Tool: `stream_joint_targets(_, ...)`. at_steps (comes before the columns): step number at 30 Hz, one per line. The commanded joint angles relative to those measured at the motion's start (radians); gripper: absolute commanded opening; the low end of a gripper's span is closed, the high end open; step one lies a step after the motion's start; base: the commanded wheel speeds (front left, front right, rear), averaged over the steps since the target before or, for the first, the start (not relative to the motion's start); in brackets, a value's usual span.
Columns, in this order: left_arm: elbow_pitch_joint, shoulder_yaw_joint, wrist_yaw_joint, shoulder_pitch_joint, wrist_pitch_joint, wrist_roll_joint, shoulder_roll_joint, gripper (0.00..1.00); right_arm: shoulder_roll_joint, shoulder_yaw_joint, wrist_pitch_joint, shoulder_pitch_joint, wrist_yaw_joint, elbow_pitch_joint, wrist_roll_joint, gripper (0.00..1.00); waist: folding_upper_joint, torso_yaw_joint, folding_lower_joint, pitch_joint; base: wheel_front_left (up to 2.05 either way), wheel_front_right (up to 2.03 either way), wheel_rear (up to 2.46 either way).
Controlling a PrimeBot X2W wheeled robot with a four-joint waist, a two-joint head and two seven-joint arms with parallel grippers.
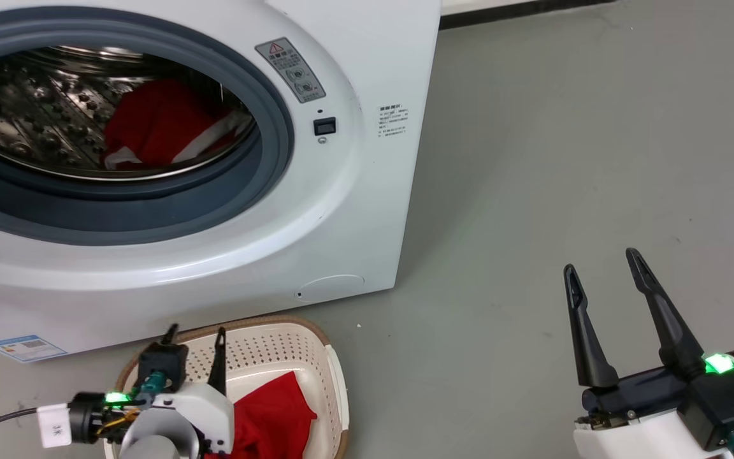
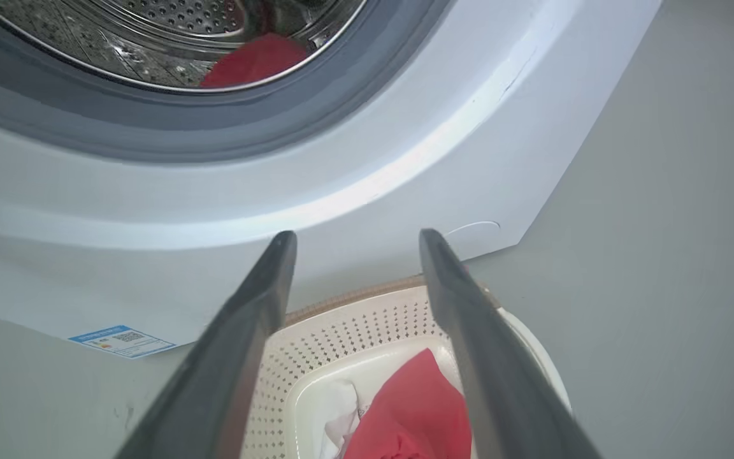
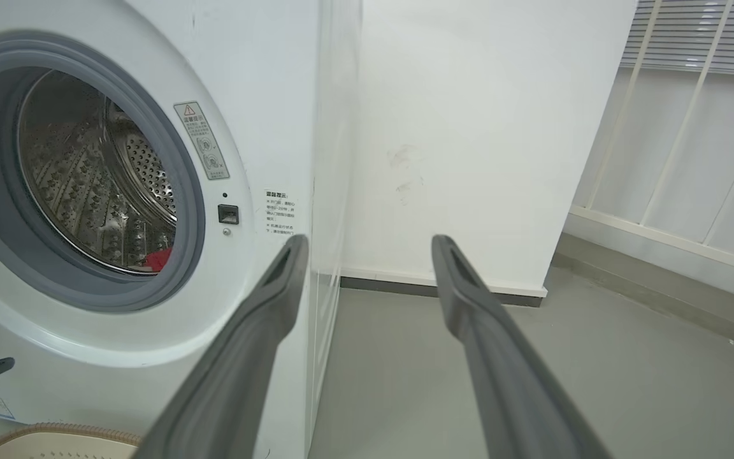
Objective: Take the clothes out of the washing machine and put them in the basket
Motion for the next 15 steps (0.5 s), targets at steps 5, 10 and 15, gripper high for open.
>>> stream_joint_targets(5,-0.156,0.108,0.03,0.053,-0.002,0.066,0.013,1.0,0.0,0.005,-0.002,0.018,0.0,0.002,-0.004,1.0,0.0,0.005,0.0002,-0.02,0.0,0.0,0.0)
stream_joint_targets(10,-0.259,0.203,0.024,0.058,-0.002,0.103,0.027,1.0,0.0,0.007,-0.002,0.016,0.0,-0.003,0.007,1.0,0.0,-0.004,0.0002,-0.015,0.0,0.0,0.0)
stream_joint_targets(15,-0.287,0.258,0.003,0.017,-0.003,0.112,0.031,1.0,0.0,0.006,-0.002,-0.002,0.0,-0.006,0.019,1.0,0.0,-0.015,0.0002,0.007,0.0,0.0,0.0)
